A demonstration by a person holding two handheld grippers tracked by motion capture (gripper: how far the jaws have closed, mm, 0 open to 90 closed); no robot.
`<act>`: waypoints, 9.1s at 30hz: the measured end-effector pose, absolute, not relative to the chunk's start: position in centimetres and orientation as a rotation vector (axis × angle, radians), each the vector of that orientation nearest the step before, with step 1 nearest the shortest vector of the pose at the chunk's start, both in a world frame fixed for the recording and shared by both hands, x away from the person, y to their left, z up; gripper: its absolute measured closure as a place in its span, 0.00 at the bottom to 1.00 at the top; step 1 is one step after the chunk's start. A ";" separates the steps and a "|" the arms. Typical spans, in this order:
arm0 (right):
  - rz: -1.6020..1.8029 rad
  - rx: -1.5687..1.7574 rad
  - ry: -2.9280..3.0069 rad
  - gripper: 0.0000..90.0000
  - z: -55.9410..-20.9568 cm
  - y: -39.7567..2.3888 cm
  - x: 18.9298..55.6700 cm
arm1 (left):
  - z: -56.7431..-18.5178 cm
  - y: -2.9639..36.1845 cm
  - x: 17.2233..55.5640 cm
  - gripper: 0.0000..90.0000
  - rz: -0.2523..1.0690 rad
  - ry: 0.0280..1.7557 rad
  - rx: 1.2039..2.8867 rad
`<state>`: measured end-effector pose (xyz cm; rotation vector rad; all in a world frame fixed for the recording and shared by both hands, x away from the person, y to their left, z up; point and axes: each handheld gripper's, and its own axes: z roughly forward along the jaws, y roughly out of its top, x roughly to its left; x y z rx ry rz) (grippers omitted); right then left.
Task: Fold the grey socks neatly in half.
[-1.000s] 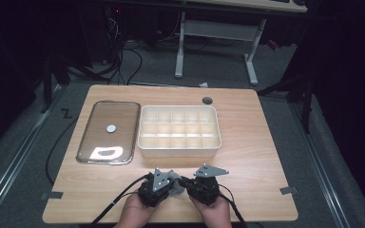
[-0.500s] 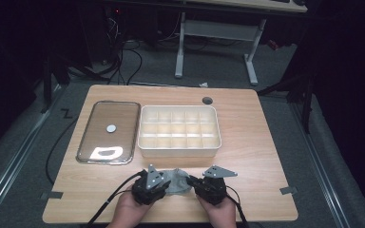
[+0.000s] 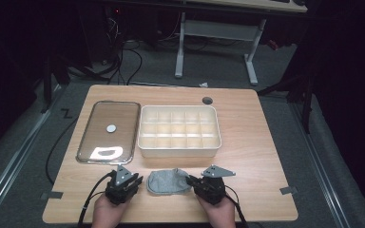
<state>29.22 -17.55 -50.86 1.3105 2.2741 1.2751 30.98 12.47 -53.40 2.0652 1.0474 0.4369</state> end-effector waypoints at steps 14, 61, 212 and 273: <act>1.111 1.291 2.267 0.94 -48.9 -15.6 29.2 | -53.4 10.0 30.1 0.86 0.372 0.869 2.122; 1.185 1.136 2.370 0.81 -48.3 -11.7 27.2 | -53.4 10.0 30.0 0.84 0.348 0.844 2.130; 1.116 1.202 2.380 1.00 -51.6 -13.1 27.8 | -53.3 7.8 29.5 0.92 0.361 0.711 2.117; 1.144 1.177 2.382 1.00 -50.4 -12.8 28.5 | -52.8 5.8 29.1 0.99 0.294 0.737 2.117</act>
